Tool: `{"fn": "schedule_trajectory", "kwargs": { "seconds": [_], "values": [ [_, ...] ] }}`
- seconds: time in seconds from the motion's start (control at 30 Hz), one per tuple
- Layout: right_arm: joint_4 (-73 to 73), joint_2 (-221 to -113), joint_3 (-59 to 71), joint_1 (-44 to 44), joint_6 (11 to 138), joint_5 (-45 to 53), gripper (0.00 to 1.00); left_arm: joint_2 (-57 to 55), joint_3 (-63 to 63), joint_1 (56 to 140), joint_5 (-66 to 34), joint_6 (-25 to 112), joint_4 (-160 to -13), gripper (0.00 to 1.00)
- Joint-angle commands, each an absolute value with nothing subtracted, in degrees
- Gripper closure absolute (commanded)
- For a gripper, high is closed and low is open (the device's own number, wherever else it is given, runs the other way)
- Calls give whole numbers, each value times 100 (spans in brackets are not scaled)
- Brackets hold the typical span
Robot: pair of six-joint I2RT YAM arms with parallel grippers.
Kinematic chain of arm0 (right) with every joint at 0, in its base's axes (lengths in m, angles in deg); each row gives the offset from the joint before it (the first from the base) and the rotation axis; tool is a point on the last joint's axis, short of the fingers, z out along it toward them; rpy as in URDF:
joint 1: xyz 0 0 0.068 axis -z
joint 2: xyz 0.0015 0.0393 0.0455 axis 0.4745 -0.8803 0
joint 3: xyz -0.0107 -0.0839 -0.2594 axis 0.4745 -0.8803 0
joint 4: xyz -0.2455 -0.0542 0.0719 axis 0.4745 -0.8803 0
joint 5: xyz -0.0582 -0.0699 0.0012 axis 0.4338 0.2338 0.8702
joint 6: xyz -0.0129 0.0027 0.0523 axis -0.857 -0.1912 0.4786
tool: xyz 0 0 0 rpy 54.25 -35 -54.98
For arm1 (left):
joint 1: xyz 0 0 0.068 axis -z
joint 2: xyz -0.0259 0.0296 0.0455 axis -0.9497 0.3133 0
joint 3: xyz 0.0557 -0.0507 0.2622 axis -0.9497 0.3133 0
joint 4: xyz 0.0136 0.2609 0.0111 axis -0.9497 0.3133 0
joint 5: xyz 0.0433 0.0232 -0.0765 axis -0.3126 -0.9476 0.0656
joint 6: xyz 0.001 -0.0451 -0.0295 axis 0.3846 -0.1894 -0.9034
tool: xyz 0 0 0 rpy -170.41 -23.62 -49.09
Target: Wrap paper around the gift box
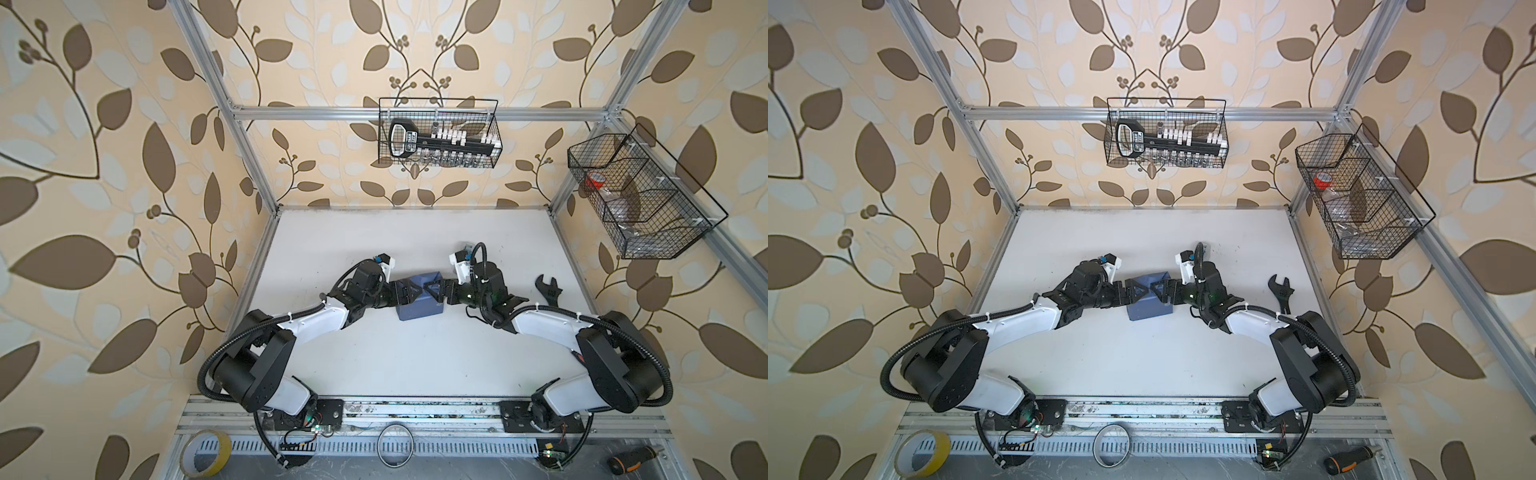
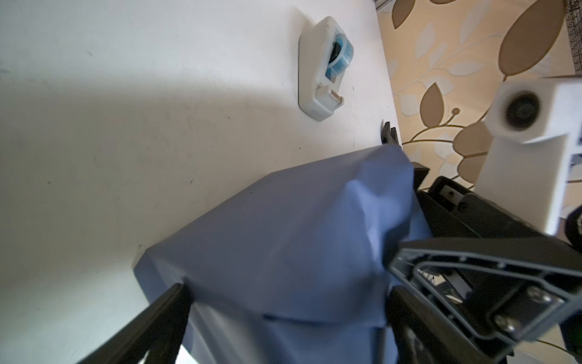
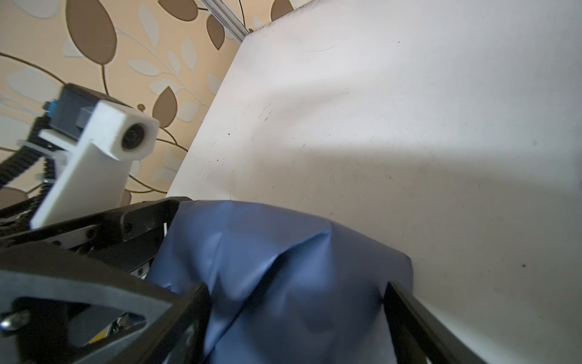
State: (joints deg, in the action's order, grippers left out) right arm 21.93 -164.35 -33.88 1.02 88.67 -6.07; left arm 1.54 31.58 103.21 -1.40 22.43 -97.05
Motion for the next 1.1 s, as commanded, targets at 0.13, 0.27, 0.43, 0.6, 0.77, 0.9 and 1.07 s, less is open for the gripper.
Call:
{"fn": "schedule_trajectory", "kwargs": {
  "seconds": [0.13,0.27,0.43,0.6,0.77,0.9,1.07],
  "values": [
    [1669,-16357,-3162,193,8757,-796,13,220,3523,10382,-58,2299,-9804,2],
    [1707,-16227,-2976,380,8915,-1042,13,191,3630,10379,-60,2299,-9841,2],
    [1693,-16470,-2948,381,8873,-1129,14,177,3573,10382,-25,2300,-9800,2],
    [2083,-16687,-3448,382,8946,-1208,17,23,3338,10374,-29,2321,-9588,1],
    [2351,-16774,-3782,372,9008,-1222,18,-279,3143,10325,-103,2100,-9569,1],
    [2386,-16774,-3792,355,9016,-1224,18,-172,2957,10269,-117,1885,-9626,1],
    [2397,-16798,-3720,345,9013,-1222,18,142,2936,10196,-100,1771,-9742,1]
  ]
}}
